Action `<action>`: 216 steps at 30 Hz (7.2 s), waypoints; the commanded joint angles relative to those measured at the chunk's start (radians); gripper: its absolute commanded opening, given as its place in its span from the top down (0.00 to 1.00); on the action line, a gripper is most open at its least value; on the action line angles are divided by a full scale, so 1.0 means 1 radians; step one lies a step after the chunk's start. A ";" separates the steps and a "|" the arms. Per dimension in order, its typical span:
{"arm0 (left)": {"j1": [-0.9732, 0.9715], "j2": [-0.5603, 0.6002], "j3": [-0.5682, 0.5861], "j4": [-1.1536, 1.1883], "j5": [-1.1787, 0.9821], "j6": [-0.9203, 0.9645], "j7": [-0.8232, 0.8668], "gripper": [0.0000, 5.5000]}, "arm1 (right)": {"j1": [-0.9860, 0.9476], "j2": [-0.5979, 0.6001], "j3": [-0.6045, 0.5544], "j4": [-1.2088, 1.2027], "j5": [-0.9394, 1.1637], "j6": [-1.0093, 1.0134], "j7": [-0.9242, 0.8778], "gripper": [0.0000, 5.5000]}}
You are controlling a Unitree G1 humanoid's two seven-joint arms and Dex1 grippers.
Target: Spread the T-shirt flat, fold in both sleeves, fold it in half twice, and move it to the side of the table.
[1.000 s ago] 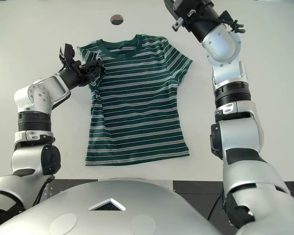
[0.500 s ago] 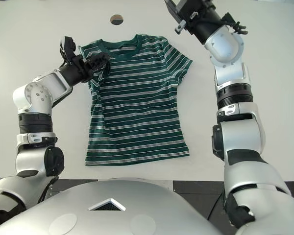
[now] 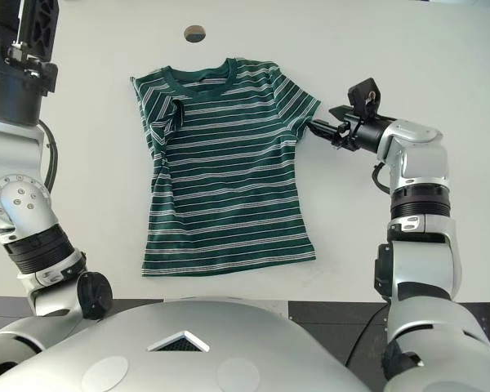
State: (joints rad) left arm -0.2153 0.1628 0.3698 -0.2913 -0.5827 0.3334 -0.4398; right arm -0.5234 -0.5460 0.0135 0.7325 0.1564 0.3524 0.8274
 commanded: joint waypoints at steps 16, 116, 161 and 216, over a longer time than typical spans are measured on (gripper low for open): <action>0.028 0.030 0.032 -0.004 -0.081 -0.050 0.113 0.44 | -0.210 0.168 -0.115 0.399 0.017 0.011 -0.130 0.39; 0.657 0.929 -0.485 0.255 0.966 -1.249 -0.490 0.44 | 0.731 -0.474 0.038 -0.490 -0.144 -1.229 0.626 0.40; 0.505 0.825 -0.799 0.210 0.927 -1.064 -0.355 0.97 | 0.642 -0.466 0.399 -0.564 -0.125 -1.118 0.350 0.98; -0.280 0.422 -0.400 1.265 0.636 -0.812 -0.075 0.75 | -0.270 0.234 0.279 0.427 -0.468 -0.702 -0.520 0.74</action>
State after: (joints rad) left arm -0.4524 0.5812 -0.0481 0.9243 0.0264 -0.4750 -0.5835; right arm -0.7601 -0.3196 0.2941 1.1274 -0.2902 -0.3803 0.3558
